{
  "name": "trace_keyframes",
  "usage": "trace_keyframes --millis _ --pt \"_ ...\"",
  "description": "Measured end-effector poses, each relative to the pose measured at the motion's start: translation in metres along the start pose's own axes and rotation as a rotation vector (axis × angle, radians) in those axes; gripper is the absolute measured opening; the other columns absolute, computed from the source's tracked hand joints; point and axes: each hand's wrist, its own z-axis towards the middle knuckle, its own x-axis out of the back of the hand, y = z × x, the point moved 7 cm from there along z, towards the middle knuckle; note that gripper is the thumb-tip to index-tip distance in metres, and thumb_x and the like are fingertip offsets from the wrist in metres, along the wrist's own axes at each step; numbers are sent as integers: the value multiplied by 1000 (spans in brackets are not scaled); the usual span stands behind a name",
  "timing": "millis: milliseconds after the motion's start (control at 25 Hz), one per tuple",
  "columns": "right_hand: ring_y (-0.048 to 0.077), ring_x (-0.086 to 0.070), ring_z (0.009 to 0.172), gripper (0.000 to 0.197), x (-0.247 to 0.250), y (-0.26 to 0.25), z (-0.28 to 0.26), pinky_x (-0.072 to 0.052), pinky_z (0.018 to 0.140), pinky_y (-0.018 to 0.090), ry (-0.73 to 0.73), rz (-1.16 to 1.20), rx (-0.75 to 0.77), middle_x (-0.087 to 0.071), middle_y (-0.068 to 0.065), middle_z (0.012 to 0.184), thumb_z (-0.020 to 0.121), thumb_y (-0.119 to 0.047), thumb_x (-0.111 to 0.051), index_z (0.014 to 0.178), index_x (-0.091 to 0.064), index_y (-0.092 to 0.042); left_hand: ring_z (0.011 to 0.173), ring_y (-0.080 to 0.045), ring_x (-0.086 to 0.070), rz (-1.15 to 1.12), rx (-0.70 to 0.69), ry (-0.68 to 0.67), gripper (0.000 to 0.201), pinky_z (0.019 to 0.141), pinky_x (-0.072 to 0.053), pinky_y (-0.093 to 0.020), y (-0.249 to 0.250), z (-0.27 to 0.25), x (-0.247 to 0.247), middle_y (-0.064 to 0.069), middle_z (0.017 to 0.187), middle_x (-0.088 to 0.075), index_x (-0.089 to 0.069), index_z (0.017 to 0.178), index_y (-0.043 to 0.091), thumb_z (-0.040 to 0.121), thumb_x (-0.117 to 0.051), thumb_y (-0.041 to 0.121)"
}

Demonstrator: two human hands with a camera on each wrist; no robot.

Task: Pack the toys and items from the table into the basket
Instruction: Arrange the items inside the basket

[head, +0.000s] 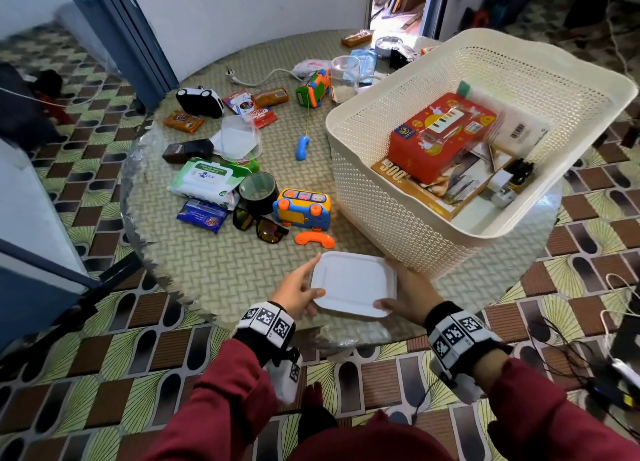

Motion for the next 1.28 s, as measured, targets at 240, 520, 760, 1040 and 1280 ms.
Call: trace_keyframes --millis 240,520,760,1040,1280 --pt "21 -50 78 28 -18 -4 -14 -33 64 28 82 62 -42 -53 4 85 86 -32 -63 77 -41 -19 86 -20 -64 -353 123 449 32 81 -57 -44 -29 -15 2 -9 103 -65 -58 122 11 90 -63 17" --pt "17 -54 75 23 -30 -6 -19 -46 69 26 105 374 -55 -56 -2 81 82 -17 -69 93 -49 -14 102 -22 -57 -271 65 447 25 86 -45 -31 -19 -26 -8 -9 108 -62 -58 117 7 93 -58 15" --pt "16 -60 89 23 -13 -23 -27 -53 80 36 157 682 46 -61 -3 98 91 -28 -59 106 -47 -17 94 -29 -65 -344 -6 506 13 81 -55 -50 -9 -45 5 -13 101 -69 -58 102 23 90 -63 20" --pt "-1 -56 102 36 52 -82 -54 -46 83 20 305 842 376 -56 -16 114 95 -38 -39 126 -40 -19 89 -9 -63 -523 -307 585 24 76 -50 -22 67 -96 15 0 97 -67 -50 119 26 97 -52 19" --pt "20 -67 78 29 117 -121 -76 -55 68 44 352 796 458 -69 2 90 91 -46 -41 120 -38 -47 88 9 -63 -594 -518 565 31 73 -51 -14 134 -118 40 31 93 -68 -42 132 19 101 -40 15"
